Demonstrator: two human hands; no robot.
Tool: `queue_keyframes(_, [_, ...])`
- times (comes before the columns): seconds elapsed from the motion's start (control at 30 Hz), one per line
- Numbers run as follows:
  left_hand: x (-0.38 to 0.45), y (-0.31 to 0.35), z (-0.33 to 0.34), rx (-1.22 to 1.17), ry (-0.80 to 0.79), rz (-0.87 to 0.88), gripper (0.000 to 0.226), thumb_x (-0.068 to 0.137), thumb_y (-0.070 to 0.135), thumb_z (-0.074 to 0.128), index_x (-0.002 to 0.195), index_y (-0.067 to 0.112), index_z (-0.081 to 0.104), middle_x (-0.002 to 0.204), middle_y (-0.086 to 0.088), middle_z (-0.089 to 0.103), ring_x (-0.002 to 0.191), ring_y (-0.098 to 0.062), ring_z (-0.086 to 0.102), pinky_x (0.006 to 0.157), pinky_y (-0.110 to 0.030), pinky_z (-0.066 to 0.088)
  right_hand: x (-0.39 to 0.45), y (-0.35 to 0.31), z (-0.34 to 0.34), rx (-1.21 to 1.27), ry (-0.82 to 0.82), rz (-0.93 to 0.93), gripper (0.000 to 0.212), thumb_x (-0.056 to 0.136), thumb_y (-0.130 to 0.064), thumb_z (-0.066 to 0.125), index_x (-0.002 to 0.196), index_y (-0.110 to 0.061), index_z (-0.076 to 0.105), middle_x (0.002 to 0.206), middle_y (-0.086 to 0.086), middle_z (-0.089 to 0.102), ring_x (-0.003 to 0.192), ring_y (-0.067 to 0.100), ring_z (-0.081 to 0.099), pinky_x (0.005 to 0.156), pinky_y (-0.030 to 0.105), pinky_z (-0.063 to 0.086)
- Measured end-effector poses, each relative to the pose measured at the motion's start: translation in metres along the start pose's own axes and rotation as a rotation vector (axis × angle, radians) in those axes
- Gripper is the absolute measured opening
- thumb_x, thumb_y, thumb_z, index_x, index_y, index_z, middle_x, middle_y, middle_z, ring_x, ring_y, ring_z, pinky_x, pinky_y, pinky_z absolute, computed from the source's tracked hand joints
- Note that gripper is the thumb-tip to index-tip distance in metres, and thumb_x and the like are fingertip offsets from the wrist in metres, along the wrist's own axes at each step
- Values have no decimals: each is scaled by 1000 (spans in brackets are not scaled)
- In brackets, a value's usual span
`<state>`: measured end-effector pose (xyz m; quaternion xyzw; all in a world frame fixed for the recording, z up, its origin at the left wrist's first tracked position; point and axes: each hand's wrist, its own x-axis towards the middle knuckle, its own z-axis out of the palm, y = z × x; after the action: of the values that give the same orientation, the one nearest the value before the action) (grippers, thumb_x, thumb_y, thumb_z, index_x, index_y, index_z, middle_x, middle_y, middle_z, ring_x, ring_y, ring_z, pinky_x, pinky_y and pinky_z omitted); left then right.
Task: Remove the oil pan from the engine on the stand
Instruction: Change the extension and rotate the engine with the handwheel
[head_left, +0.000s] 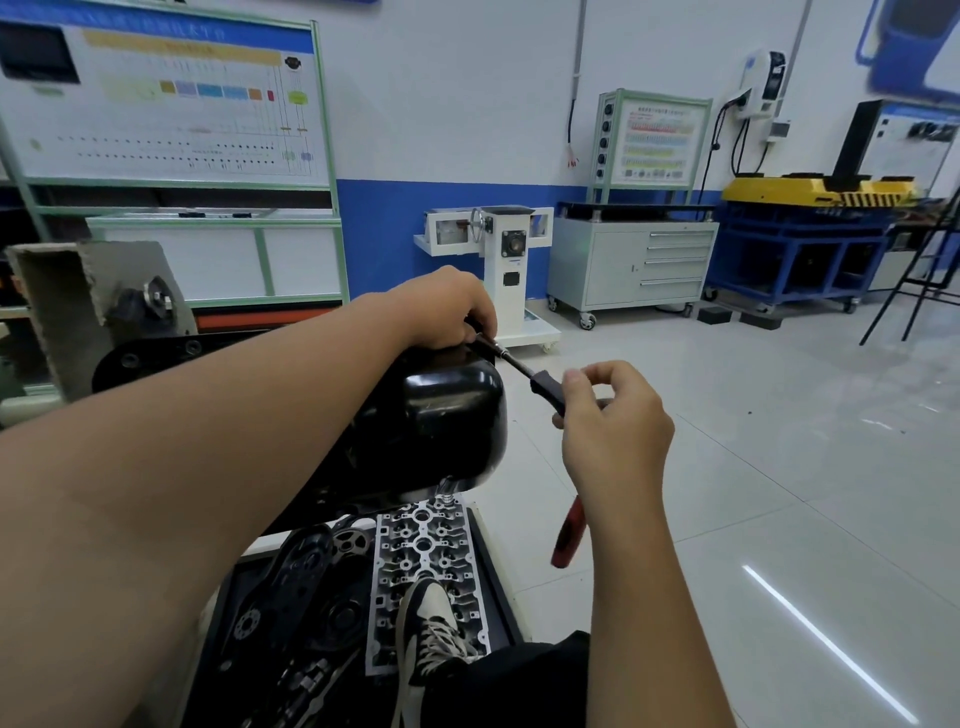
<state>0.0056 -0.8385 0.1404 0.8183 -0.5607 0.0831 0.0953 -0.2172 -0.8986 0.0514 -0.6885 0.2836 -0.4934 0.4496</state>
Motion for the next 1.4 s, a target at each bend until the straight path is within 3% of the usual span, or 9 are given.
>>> queue_keyframes(0.13, [2, -2, 1, 19, 8, -3, 25, 92, 12, 72, 102, 34, 80, 104, 14, 68, 98, -13, 64, 79, -32, 55, 0, 1, -4, -15, 34, -99, 32, 77, -12, 87, 80, -29, 61, 69, -16, 65, 72, -9, 61, 59, 2, 41])
queue_keyframes(0.27, [7, -4, 1, 57, -15, 26, 26, 92, 13, 71, 101, 37, 79, 108, 14, 68, 99, -12, 63, 71, -27, 49, -1, 6, -7, 64, 54, -31, 34, 72, -6, 88, 76, -28, 63, 84, -33, 65, 69, -6, 62, 58, 7, 44])
queue_keyframes(0.4, [10, -6, -5, 150, -108, 84, 29, 94, 18, 69, 107, 43, 77, 112, 16, 65, 102, -12, 59, 83, -40, 55, -9, 21, -15, 227, 150, 124, 27, 70, -13, 90, 77, -27, 67, 80, -24, 68, 66, -1, 62, 64, 29, 50])
queue_keyframes(0.53, [9, -1, -8, 319, -146, 192, 24, 96, 23, 66, 104, 43, 76, 115, 17, 65, 108, -13, 58, 78, -36, 52, -14, 29, -16, 348, 194, 202, 29, 69, -17, 90, 79, -34, 68, 75, -18, 68, 56, 11, 55, 59, 31, 46])
queue_keyframes(0.7, [8, -3, -6, 560, -23, 368, 22, 98, 27, 64, 110, 41, 75, 115, 19, 69, 112, -14, 52, 77, -39, 52, -13, 30, -13, 461, 198, 277, 25, 60, -22, 88, 76, -30, 70, 77, -6, 68, 64, 23, 50, 65, 37, 46])
queue_keyframes(0.93, [12, -1, -6, 538, -26, 358, 15, 94, 29, 70, 106, 36, 77, 111, 16, 68, 107, -14, 58, 72, -35, 52, -12, 34, -11, 512, 262, 330, 26, 66, -10, 90, 75, -19, 67, 75, -2, 64, 60, 22, 47, 61, 36, 41])
queue_keyframes(1.07, [15, 9, -5, 509, -43, 303, 8, 88, 40, 73, 89, 33, 71, 100, 13, 65, 100, -14, 58, 70, -36, 51, -13, 35, -8, 535, 297, 347, 26, 69, -7, 90, 76, -19, 68, 73, -3, 64, 61, 21, 50, 63, 34, 43])
queue_keyframes(1.23, [20, 5, -14, 376, -258, 280, 18, 93, 18, 71, 106, 28, 79, 110, 8, 71, 105, -17, 63, 93, -44, 53, -12, 37, -5, 578, 300, 392, 27, 69, -4, 91, 76, -17, 68, 69, -6, 63, 60, 20, 49, 69, 35, 43])
queue_keyframes(1.4, [21, -5, -11, 299, -214, 244, 23, 98, 14, 66, 109, 29, 78, 111, 6, 73, 101, -18, 65, 96, -41, 52, -11, 39, -6, 599, 284, 422, 29, 69, -3, 91, 75, -18, 66, 68, -4, 62, 58, 20, 46, 66, 35, 42])
